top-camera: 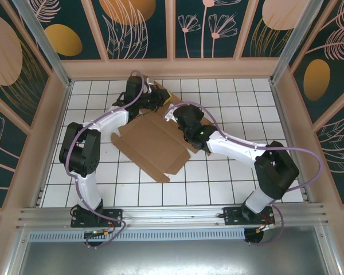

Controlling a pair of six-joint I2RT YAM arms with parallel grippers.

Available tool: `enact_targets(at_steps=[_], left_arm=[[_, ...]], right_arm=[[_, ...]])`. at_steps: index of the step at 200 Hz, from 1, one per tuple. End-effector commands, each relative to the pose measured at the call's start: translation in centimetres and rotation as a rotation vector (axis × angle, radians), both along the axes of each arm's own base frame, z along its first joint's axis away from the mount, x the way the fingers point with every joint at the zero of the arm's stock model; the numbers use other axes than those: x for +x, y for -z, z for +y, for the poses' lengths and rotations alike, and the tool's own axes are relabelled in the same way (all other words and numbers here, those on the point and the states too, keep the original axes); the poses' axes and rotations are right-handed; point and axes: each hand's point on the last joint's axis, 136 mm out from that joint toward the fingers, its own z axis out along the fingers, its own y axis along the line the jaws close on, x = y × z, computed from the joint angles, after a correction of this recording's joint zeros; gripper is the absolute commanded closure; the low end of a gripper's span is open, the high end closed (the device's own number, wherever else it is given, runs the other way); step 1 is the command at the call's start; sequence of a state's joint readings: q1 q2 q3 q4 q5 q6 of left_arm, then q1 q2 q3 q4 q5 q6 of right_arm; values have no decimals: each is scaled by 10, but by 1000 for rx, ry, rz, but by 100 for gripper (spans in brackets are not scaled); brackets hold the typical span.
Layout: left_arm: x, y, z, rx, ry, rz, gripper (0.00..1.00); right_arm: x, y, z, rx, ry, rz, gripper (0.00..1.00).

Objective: Fold the paper box

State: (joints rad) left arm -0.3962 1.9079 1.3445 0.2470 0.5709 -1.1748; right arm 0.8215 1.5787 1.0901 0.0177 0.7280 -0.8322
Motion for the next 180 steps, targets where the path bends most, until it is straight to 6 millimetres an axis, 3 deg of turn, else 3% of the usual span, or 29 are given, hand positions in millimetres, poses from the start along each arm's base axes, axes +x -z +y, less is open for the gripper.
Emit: enact_targets(at_steps=[1,33,49,65,95,121,129,173,175,180], left_arm=[[2,-6,8,-45,-49,-58,100],[-2,-3,11,-70,-66,-87,100],[-3,-5,14,-89,-77,-114,100],[-3,-6,18,-85,-99,-135,100],[-6,-8,32,-92,-171,-181,100],[-8,-15,45,-120,-244,-218,100],[-13,-7,49,-117,-256,-211,100],[-24,-9,68,-138,-343,-263,100],[-26,-19,70,-150,-349,-283,100],[-29,-22,73,-156,-361,-294,100]], right_arm=[[-8,-41,4,119,-6,-51,40],[-36,-78,28,326,-99,37,31],[-58,-79,49,442,-163,178,38],[-87,-66,71,520,-217,318,49],[-132,-11,100,674,-209,568,76],[-156,53,105,778,-109,760,94],[-161,72,104,790,-54,803,100],[-183,156,94,728,138,996,100],[-183,159,93,720,146,998,100],[-183,167,90,696,166,1001,100]])
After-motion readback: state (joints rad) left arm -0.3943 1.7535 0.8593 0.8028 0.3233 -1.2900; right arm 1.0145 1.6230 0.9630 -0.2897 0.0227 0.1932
